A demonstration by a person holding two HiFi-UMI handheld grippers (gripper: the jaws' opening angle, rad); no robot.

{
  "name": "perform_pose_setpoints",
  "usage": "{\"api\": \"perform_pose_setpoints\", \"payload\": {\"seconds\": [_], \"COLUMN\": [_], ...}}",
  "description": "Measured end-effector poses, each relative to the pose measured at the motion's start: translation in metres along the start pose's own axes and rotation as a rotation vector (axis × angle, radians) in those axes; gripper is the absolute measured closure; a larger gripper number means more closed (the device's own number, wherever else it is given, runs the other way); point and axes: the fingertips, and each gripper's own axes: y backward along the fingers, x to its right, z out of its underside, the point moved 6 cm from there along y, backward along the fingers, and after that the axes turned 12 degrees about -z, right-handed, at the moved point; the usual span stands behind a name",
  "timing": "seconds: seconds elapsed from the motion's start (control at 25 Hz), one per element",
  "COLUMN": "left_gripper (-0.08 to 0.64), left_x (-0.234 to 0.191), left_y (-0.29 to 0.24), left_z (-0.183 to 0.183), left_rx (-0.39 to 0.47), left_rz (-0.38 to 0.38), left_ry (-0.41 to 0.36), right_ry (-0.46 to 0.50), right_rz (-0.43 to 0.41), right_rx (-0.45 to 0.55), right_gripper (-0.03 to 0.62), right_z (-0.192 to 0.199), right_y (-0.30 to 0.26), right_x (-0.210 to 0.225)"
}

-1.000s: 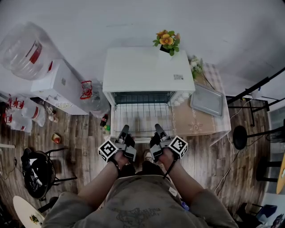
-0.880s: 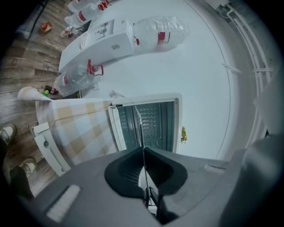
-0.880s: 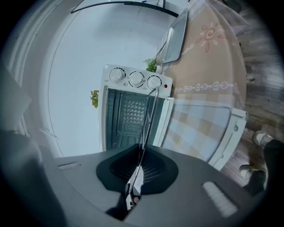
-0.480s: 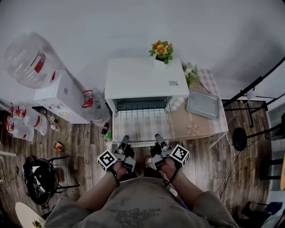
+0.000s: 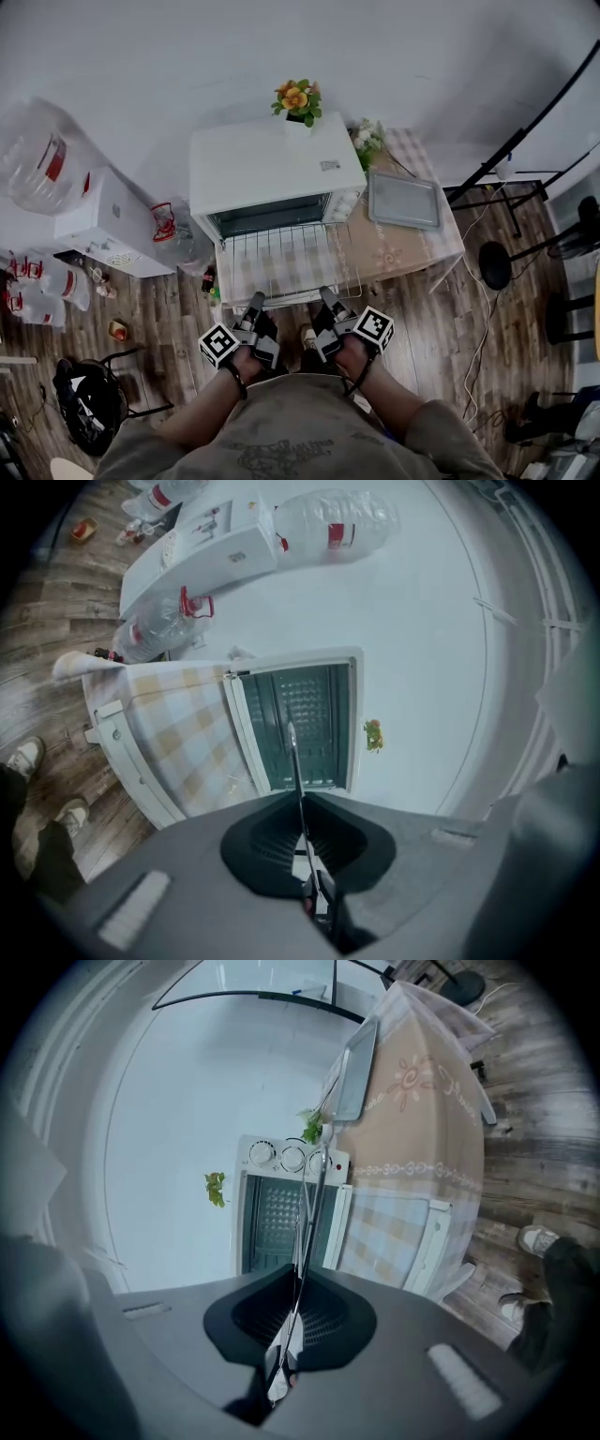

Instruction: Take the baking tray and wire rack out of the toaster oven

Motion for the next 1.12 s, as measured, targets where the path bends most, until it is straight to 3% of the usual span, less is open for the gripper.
{"api": "perform_pose_setpoints", "payload": {"seconds": [0.48, 0.8, 1.12], "left_gripper": [0.555, 0.555, 0.555], "left_x": [0.028, 0.036, 0.042], "left_y": [-0.046, -0.081, -0.128], "left_z": [0.078, 0.132, 0.174], "left_rx": [-0.269, -0.430, -0.512], "left_rz": [0.066, 0.046, -0.021], "left_ry": [-0.032, -0.119, -0.193], "right_ry": [0.024, 0.051, 0.067], "right_rz": [0.029, 0.054, 0.079], "right_rx": [0.245, 0.407, 0.504], "right_gripper": [0.561, 0.561, 0.560], "right_z": [-0.047, -0.079, -0.125], "right_y": [0.086, 0.138, 0.165], "right_x": [0.000, 0.003, 0.011]}}
